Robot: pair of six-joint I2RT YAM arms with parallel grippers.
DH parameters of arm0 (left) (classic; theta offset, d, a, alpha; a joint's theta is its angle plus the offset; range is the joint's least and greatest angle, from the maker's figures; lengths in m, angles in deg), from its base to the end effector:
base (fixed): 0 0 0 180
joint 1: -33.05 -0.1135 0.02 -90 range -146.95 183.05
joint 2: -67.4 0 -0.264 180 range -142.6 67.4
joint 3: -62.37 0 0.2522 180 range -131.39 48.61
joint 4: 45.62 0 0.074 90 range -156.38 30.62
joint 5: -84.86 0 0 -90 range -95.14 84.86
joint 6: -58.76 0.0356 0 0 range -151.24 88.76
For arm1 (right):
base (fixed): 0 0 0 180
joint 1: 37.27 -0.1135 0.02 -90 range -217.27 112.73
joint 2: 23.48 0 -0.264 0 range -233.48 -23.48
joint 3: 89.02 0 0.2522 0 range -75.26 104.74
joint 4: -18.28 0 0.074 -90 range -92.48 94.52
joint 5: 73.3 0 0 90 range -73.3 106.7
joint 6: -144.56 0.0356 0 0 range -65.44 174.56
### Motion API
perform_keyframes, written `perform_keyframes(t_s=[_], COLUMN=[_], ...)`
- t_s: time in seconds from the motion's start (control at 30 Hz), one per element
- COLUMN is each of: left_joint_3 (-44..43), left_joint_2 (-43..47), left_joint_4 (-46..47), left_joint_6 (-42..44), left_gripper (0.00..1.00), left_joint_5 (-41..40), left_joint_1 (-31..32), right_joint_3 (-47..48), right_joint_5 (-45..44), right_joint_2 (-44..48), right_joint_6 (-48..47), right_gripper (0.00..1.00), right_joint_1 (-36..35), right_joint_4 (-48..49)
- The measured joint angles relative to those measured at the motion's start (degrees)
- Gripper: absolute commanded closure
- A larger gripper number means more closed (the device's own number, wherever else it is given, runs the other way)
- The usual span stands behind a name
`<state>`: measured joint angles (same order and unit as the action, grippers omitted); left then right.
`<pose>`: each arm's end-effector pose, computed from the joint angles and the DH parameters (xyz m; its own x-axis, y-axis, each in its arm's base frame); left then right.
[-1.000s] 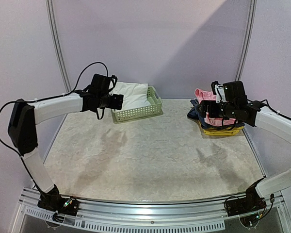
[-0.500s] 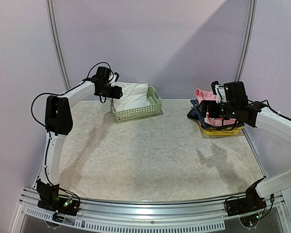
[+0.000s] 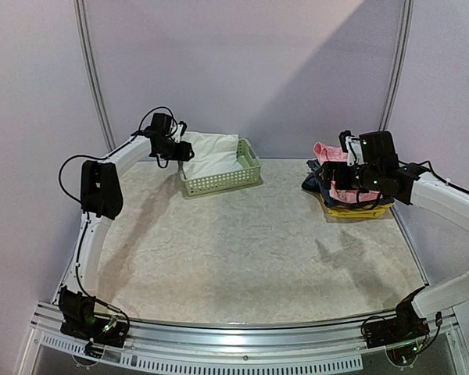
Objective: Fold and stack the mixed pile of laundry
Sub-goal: Move the bin to the corner of the board.
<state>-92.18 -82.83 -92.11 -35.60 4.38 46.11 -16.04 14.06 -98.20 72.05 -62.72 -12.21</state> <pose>0.5651 -0.1371 0.1903 -0.6781 0.0803 -0.7306 0.2916 0.9419 -0.1671 0.2672 0.1254 0.3021 -0.5777 0.0575 -0.8142 -0.2311 0.9451 0.2308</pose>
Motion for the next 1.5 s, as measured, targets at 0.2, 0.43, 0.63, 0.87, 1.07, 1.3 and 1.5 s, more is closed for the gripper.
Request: perform_keyframes(t_s=[0.2, 0.43, 0.63, 0.87, 1.07, 1.3, 1.5], left_joint_3=[-2.25, -5.88, -4.98, -3.85, -2.54, 10.6, 16.59], left_joint_2=[-2.4, -4.42, -3.82, -1.75, -0.42, 7.8, 13.16], left_joint_4=[2.01, 0.85, -0.04, -5.01, -13.6, -14.1, -16.28], left_joint_6=[-1.88, -2.78, -1.05, 0.17, -0.39, -2.4, -3.56], left_gripper=[0.39, 0.43, 0.47, 0.47, 0.47, 0.51, 0.5], left_joint_5=[0.26, -3.78, -10.64, -16.59, -22.6, -25.53, -30.08], left_joint_1=[0.0, 0.17, 0.92, 1.29, 1.09, 0.76, 0.52], right_joint_3=[0.0, 0.02, 0.02, 0.07, 0.07, 0.07, 0.07], right_joint_5=[0.02, 0.0, 0.0, 0.04, 0.42, 1.33, 2.58], right_joint_2=[-1.51, -1.64, -1.66, -2.12, -2.12, -2.12, -2.1], right_joint_6=[-0.31, -0.9, -1.07, -1.05, -1.03, -0.98, -0.76], right_gripper=[0.01, 0.01, 0.01, 0.01, 0.01, 0.01, 0.01], right_joint_1=[0.0, 0.0, 0.0, 0.0, 0.0, 0.0, -0.02], right_joint_4=[0.07, 0.09, 0.07, 0.04, 0.04, 0.04, 0.02])
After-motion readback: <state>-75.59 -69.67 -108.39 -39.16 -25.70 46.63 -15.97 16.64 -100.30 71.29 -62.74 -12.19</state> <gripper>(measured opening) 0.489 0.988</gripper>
